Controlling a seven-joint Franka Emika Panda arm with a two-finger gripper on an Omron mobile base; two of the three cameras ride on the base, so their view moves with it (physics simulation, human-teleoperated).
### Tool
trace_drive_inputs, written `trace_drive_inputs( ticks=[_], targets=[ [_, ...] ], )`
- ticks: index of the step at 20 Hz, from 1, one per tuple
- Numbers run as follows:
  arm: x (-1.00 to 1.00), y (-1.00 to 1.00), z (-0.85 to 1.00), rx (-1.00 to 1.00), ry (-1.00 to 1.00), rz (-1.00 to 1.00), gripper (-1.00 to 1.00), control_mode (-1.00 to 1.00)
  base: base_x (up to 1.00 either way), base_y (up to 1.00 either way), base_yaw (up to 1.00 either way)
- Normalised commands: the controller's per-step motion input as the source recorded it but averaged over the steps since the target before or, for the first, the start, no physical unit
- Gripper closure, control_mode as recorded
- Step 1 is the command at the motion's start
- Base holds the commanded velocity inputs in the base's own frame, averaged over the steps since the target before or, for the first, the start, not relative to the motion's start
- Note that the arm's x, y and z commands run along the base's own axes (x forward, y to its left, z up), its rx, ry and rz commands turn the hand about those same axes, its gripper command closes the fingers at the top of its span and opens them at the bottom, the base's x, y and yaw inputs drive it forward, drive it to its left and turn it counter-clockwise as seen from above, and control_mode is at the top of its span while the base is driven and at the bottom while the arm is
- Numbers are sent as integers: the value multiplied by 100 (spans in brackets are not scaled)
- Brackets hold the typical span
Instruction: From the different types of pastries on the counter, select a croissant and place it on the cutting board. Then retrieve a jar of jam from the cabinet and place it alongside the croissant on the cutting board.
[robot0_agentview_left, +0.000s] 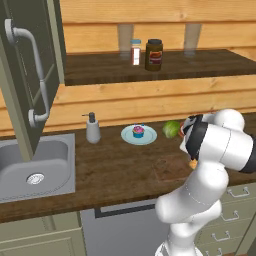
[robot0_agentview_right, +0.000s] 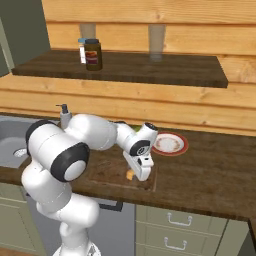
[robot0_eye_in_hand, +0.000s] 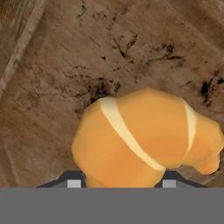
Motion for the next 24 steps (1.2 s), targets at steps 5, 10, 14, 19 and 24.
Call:
trace_drive_inputs(
  ticks=[5,10,14,19,24],
  targets=[
    [0,1,-17,0,0,0,-100,-100,0,0,0],
    [-3,6,1,0,0,0,-100,-100,0,0,0],
    [-26,3,25,0,0,0,-100,-100,0,0,0],
    [-50,7,77,0,0,0,-100,-100,0,0,0],
    [-68,16,97,-3,0,0,-100,-100,0,0,0]
  ],
)
